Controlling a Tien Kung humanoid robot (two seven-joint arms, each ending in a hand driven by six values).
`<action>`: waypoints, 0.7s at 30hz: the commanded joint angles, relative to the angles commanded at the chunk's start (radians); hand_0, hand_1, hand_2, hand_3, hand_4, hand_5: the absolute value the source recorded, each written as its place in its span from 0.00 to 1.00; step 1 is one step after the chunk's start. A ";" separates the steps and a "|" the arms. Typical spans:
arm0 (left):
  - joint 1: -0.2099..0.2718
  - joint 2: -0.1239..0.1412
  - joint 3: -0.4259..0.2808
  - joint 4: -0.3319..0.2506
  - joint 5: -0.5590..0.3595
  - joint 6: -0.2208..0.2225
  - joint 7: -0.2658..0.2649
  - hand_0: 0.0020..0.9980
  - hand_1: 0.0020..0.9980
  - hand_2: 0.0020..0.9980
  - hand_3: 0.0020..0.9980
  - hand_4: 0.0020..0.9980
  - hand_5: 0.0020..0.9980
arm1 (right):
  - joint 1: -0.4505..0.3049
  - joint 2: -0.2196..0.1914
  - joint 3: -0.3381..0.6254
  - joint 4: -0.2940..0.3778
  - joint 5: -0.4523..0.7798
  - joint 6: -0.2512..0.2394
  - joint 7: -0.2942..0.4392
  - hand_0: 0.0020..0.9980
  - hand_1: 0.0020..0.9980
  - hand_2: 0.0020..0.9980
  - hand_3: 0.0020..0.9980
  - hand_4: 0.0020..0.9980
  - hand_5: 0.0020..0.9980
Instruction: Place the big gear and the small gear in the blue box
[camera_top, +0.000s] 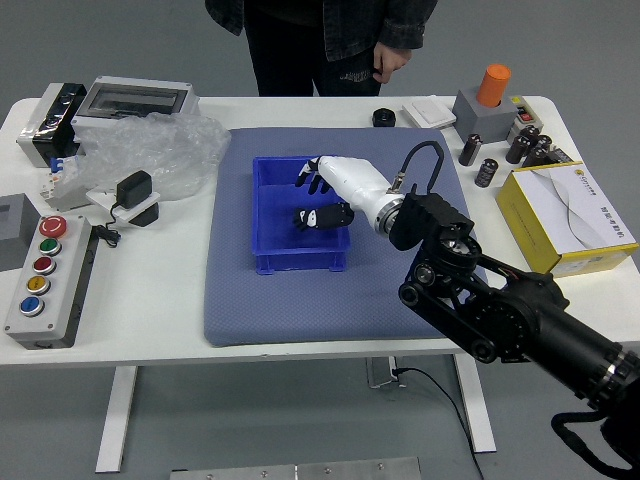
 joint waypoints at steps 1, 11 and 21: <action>0.000 0.000 0.000 0.000 0.000 0.000 0.000 0.73 0.68 0.71 0.71 0.46 0.01 | 0.000 0.000 0.001 0.001 0.001 0.002 0.000 0.69 0.63 0.76 0.84 0.80 0.38; 0.000 0.003 0.002 0.000 -0.002 0.000 0.000 0.73 0.68 0.71 0.72 0.46 0.01 | 0.003 -0.045 0.040 0.046 0.010 0.012 -0.006 0.70 0.63 0.77 0.83 0.83 0.40; -0.004 0.006 0.000 0.000 -0.003 0.000 0.000 0.73 0.68 0.72 0.72 0.46 0.01 | 0.030 -0.149 0.047 0.006 0.038 0.048 -0.018 0.70 0.63 0.77 0.82 0.82 0.40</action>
